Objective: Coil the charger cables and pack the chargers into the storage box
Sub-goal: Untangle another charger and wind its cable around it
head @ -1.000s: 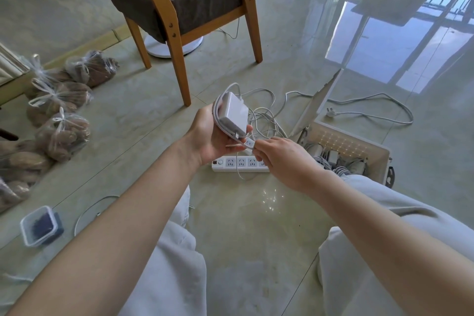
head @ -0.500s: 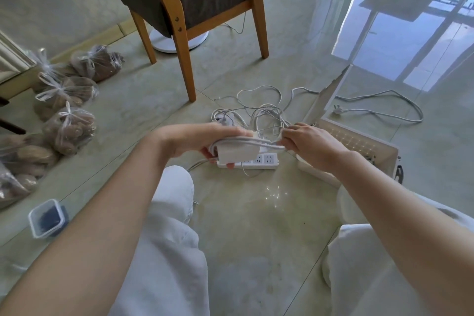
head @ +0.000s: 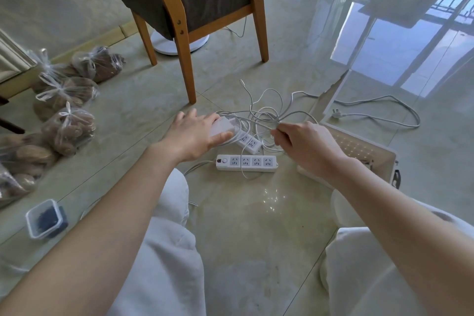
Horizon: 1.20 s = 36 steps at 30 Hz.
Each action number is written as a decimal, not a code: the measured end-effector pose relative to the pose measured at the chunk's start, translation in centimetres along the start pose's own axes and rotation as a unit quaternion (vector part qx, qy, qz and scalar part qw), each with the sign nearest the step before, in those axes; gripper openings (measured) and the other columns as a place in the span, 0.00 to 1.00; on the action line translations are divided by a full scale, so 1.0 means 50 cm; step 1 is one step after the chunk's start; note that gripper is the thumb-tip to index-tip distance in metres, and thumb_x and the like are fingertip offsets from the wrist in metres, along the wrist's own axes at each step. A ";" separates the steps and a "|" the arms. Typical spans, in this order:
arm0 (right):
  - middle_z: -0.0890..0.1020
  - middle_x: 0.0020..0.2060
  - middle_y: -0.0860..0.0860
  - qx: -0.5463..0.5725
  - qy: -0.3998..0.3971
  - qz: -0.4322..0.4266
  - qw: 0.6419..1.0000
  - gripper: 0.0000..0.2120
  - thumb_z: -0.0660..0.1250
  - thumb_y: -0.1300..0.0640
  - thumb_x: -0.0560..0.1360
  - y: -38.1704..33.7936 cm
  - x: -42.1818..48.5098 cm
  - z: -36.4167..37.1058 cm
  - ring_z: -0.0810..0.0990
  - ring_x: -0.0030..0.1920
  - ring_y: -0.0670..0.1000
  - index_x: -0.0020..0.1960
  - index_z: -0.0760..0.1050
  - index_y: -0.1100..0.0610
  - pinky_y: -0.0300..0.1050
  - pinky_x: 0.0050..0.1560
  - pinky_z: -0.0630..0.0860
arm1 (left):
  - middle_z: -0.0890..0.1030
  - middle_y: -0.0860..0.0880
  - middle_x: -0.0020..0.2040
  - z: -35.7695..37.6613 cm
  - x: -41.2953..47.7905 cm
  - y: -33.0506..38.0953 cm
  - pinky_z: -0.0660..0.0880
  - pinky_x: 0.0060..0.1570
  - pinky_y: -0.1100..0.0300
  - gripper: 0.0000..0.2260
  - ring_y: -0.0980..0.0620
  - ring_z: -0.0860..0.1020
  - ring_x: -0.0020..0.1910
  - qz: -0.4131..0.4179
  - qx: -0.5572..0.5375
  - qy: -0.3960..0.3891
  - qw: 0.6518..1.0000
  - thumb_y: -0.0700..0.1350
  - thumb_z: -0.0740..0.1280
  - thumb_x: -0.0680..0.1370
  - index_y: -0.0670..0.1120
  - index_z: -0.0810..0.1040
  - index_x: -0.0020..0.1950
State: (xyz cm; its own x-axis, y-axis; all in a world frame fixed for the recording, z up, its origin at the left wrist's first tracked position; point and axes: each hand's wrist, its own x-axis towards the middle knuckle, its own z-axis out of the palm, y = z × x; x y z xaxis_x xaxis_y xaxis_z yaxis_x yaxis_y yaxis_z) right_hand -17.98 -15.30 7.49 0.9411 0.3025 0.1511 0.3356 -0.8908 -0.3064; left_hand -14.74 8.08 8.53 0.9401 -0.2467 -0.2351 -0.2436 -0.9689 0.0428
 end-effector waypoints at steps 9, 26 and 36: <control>0.81 0.40 0.51 0.109 -0.042 -0.061 0.991 0.13 0.51 0.52 0.81 -0.089 -0.067 0.014 0.78 0.40 0.57 0.51 0.74 0.54 0.47 0.40 0.71 | 0.73 0.38 0.63 0.013 0.013 0.060 0.61 0.63 0.49 0.28 0.40 0.67 0.64 -0.067 -0.132 0.077 0.986 0.61 0.47 0.80 0.42 0.65 0.69; 0.80 0.44 0.52 0.053 -0.105 -0.047 0.992 0.10 0.52 0.54 0.81 -0.061 -0.055 0.046 0.76 0.40 0.58 0.55 0.70 0.52 0.44 0.35 0.63 | 0.80 0.44 0.44 -0.022 0.019 0.125 0.73 0.40 0.56 0.23 0.48 0.80 0.41 -0.067 -0.768 -0.109 0.628 0.59 0.48 0.82 0.45 0.72 0.64; 0.71 0.35 0.48 0.013 -0.113 -0.007 0.994 0.08 0.54 0.61 0.78 -0.015 -0.030 0.048 0.70 0.36 0.56 0.52 0.70 0.53 0.44 0.35 0.64 | 0.79 0.42 0.45 -0.038 0.003 0.106 0.73 0.31 0.61 0.20 0.47 0.79 0.37 -0.058 -0.775 -0.137 0.614 0.55 0.49 0.81 0.45 0.76 0.55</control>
State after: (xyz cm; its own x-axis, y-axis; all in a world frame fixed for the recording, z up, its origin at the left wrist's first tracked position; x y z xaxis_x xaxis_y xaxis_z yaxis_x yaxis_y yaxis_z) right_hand -19.56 -14.26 5.22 0.9210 0.3852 -0.0582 0.3462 -0.8778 -0.3310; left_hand -15.44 2.89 10.55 0.8023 -0.3683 -0.4698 0.5408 0.1154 0.8332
